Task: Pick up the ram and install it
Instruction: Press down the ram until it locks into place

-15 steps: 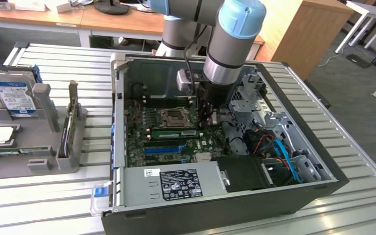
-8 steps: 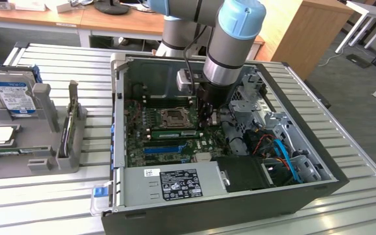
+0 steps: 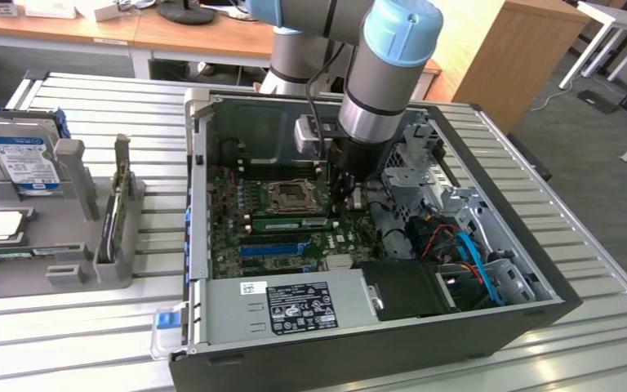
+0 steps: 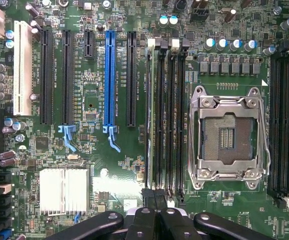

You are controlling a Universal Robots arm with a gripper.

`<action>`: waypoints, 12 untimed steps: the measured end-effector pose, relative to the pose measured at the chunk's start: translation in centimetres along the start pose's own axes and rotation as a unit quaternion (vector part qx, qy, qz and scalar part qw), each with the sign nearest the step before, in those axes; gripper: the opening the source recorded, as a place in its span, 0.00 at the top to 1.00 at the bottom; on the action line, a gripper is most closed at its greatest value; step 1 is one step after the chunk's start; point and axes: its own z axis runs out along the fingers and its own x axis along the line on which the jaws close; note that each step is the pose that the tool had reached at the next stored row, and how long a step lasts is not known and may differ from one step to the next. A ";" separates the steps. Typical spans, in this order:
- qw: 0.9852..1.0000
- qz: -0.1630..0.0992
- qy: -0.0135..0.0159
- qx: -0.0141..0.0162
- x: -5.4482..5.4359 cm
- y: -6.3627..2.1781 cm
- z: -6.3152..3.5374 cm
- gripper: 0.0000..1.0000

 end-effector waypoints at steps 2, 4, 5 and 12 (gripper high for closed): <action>1.000 0.000 0.000 0.000 0.0 0.00 0.05 0.90; 1.000 0.000 0.000 0.000 0.0 0.00 0.06 0.90; 1.000 0.000 0.000 0.000 0.0 0.00 0.06 0.90; 1.000 0.000 0.000 0.000 0.0 0.00 0.16 0.90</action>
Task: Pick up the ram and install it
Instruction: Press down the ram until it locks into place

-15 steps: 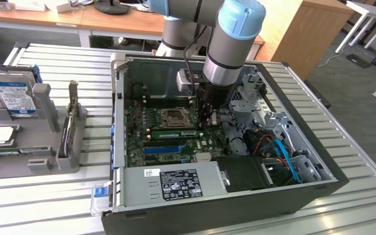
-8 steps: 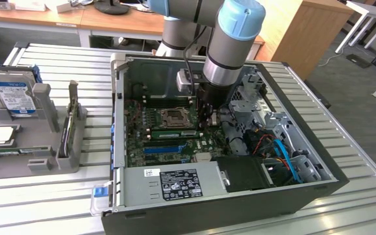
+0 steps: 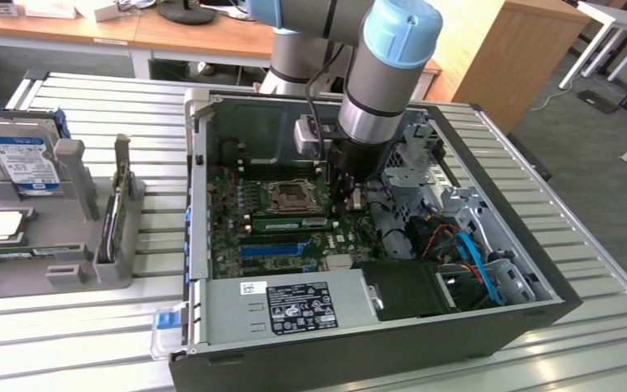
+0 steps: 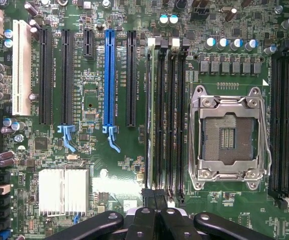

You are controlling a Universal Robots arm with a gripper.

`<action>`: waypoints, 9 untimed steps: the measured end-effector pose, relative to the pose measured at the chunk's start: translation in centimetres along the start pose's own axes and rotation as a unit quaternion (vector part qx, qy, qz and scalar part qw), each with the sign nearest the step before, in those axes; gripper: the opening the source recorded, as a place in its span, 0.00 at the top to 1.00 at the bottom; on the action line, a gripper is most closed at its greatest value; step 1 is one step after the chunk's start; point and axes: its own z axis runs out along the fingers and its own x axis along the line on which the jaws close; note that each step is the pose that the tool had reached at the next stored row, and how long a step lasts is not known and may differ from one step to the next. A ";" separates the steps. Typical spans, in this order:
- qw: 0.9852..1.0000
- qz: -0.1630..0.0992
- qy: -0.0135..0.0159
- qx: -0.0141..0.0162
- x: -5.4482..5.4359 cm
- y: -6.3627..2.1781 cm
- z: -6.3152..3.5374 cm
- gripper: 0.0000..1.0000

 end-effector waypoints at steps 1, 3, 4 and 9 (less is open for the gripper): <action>1.000 0.000 0.000 0.000 0.0 0.00 0.00 0.90; 1.000 0.000 0.000 0.000 0.0 0.00 0.01 0.90; 1.000 0.000 0.000 0.000 0.0 0.00 0.01 0.90; 1.000 0.000 0.000 0.000 0.0 0.00 0.09 0.90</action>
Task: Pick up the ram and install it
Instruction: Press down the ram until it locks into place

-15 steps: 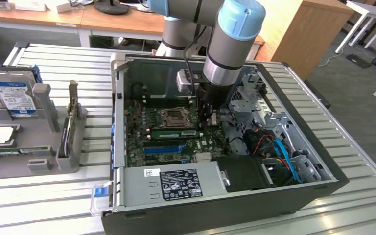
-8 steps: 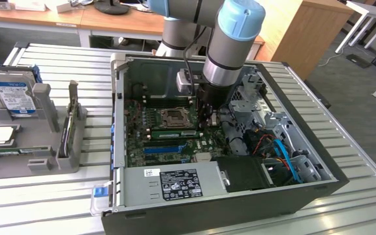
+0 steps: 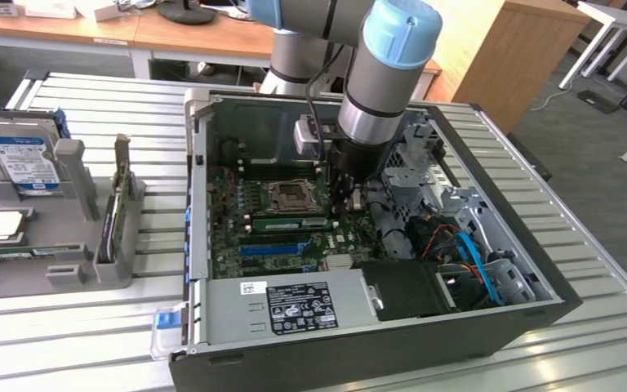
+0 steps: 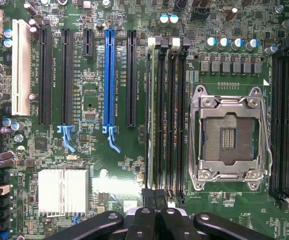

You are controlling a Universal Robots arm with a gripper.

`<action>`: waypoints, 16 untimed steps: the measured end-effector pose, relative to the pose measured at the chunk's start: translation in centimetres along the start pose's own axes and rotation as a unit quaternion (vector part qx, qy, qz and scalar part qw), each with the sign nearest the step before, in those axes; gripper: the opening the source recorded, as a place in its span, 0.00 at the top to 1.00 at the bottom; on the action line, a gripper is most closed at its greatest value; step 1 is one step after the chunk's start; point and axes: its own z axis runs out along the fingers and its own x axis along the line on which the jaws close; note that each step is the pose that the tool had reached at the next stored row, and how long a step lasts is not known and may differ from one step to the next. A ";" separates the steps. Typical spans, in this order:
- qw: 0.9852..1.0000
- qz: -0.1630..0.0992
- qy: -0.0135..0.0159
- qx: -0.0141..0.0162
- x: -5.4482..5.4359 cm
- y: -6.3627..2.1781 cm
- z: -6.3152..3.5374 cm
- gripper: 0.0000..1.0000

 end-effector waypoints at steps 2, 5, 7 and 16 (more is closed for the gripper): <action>1.000 0.000 0.000 0.000 0.0 0.00 0.00 0.90; 1.000 0.000 0.000 0.000 0.0 0.00 0.05 0.90; 1.000 0.000 0.000 0.000 0.0 0.00 0.09 0.90; 1.000 0.000 0.000 0.000 0.0 0.00 0.15 0.90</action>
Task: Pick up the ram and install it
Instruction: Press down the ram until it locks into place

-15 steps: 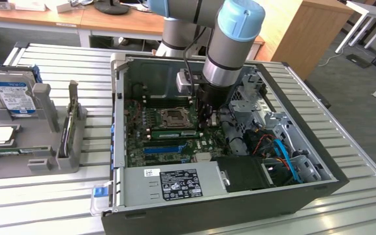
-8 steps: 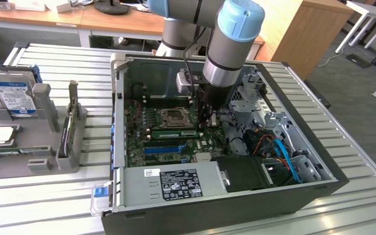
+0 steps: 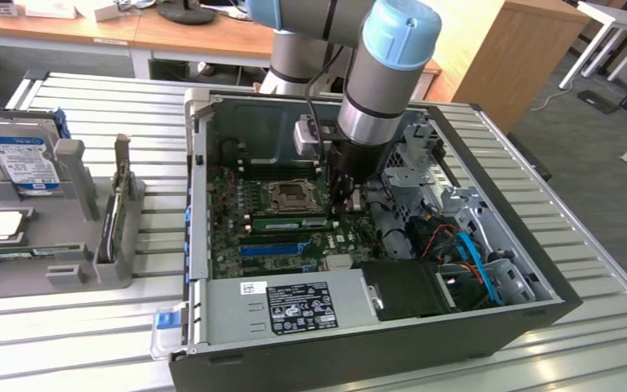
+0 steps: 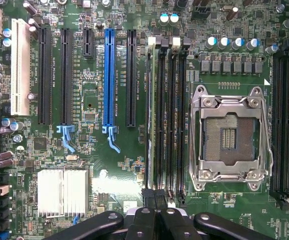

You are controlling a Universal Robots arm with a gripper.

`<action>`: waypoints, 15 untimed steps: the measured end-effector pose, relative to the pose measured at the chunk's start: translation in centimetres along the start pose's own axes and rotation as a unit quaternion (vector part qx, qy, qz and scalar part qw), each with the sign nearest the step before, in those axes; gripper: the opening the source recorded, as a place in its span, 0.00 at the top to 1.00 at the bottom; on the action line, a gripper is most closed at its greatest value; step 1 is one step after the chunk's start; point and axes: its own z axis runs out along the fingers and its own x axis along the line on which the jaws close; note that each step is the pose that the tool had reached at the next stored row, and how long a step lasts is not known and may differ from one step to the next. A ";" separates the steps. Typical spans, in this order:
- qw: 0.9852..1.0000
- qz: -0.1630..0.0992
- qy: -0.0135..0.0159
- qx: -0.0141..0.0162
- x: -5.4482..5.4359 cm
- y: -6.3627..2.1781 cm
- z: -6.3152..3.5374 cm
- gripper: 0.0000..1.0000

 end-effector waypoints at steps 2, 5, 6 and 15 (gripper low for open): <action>1.000 0.000 0.000 0.000 0.0 0.00 0.00 0.90; 1.000 0.000 0.000 0.000 0.0 0.00 0.01 0.90; 1.000 0.000 0.000 0.000 0.0 0.00 0.01 0.90; 1.000 0.000 0.000 0.000 0.0 0.00 0.10 0.90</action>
